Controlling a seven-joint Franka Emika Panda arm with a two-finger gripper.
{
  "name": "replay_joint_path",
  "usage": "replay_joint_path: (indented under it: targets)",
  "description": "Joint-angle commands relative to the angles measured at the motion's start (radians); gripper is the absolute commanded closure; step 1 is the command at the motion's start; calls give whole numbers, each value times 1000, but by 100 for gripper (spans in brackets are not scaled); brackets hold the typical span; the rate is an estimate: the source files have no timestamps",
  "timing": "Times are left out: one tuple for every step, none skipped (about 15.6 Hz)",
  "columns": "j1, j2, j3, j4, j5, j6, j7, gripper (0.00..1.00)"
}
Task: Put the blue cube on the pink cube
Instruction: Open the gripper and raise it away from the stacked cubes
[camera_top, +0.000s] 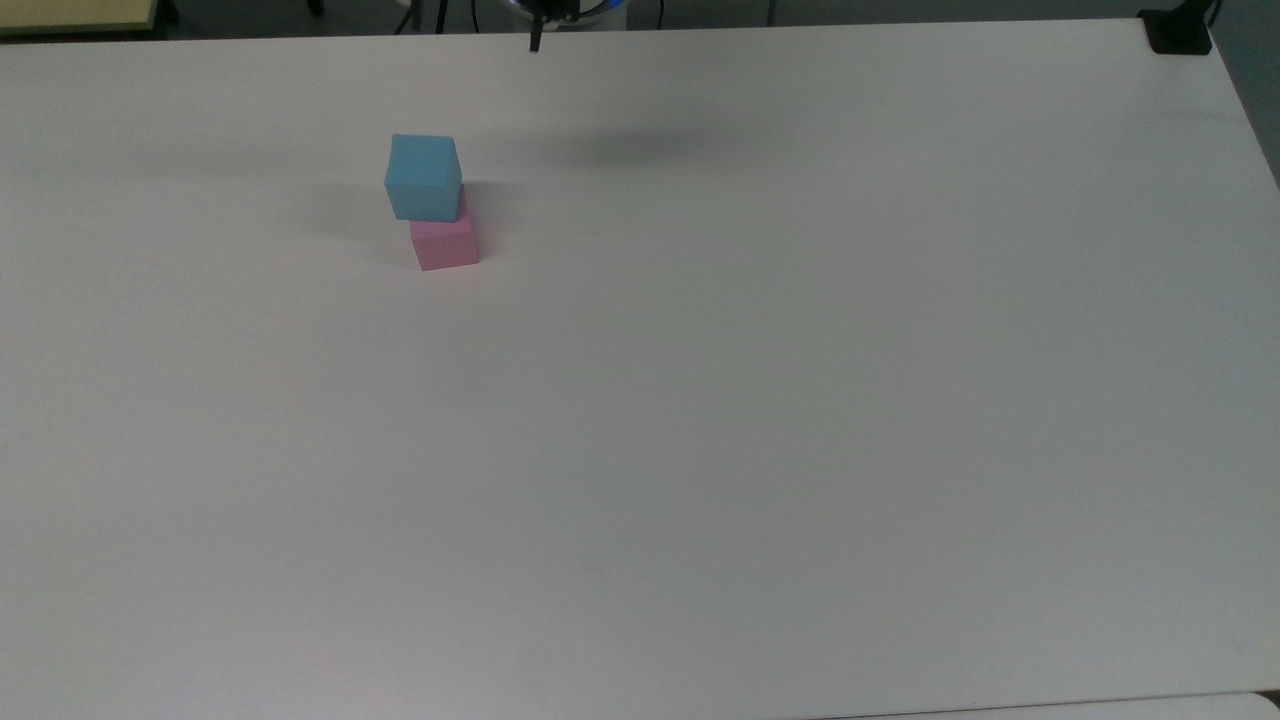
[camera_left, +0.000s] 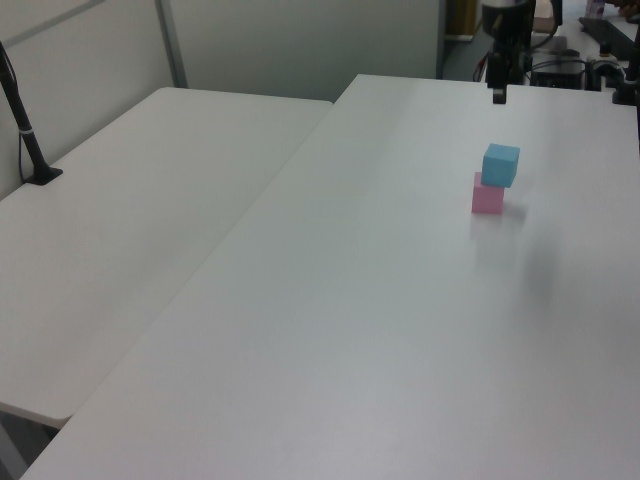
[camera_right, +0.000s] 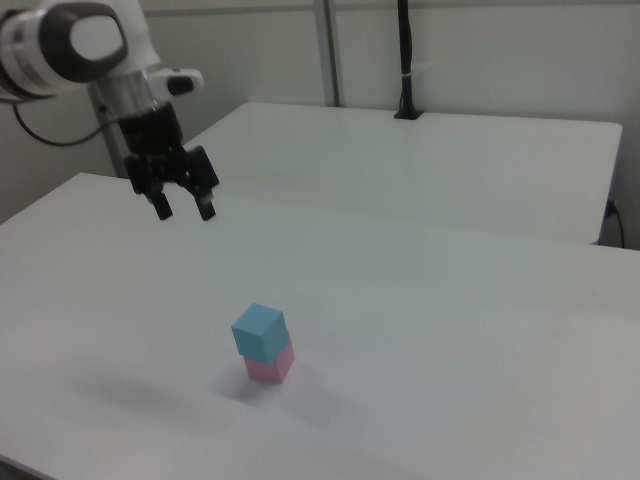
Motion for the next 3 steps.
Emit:
replay_joint_path:
  targets:
    - [-3,-55,-16,8,64,-28,17,0]
    - [-6,-51,-20,23,87,-29,15,0]
    - [-13,-43,-22,33,104,-31,15,0]
